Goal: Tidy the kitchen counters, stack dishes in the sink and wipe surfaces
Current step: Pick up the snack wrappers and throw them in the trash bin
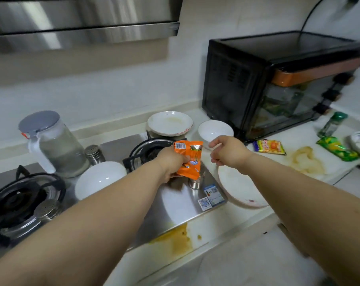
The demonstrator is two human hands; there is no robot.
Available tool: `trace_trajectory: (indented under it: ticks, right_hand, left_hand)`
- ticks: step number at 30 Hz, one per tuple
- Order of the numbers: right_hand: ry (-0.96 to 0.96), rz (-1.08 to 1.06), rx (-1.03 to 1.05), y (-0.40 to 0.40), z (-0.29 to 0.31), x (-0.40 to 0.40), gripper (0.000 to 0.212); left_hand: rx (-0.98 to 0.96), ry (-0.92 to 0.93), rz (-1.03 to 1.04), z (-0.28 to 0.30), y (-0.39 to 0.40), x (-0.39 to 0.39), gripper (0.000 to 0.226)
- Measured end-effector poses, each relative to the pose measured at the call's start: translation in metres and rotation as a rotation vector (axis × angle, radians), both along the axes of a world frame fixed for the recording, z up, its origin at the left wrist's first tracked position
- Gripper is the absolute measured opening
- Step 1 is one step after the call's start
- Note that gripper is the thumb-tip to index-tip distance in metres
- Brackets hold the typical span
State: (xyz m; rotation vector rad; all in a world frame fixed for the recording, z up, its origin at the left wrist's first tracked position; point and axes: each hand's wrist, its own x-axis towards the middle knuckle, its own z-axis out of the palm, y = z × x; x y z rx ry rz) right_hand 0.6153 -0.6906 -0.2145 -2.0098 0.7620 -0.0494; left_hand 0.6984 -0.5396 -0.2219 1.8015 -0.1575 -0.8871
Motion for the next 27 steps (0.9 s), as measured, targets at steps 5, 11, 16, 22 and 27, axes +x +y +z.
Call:
trace_trajectory:
  ticks: [5,11,16,22,27]
  right_hand:
    - [0.091,-0.001,-0.058,-0.078,0.000,-0.034,0.013]
    - [0.202,0.016,-0.232,-0.206,-0.006,-0.074,0.015]
    - [0.315,0.063,-0.389,-0.286,-0.009,-0.084,0.023]
    - [0.336,0.158,-0.404,-0.325,-0.045,-0.050,0.043]
    - [0.384,0.166,-0.433,-0.327,-0.076,-0.024,0.047]
  left_hand:
    - [0.016,-0.050,-0.003,0.006,-0.072,-0.014,0.029]
    - [0.027,-0.006,0.049,-0.004,-0.201,-0.051,0.041]
    - [0.096,0.072,0.102,-0.015,-0.269,-0.069,0.038]
    - [0.183,0.105,0.202,-0.026,-0.303,-0.067,0.044]
    - [0.208,0.155,0.221,-0.038,-0.313,-0.055,0.049]
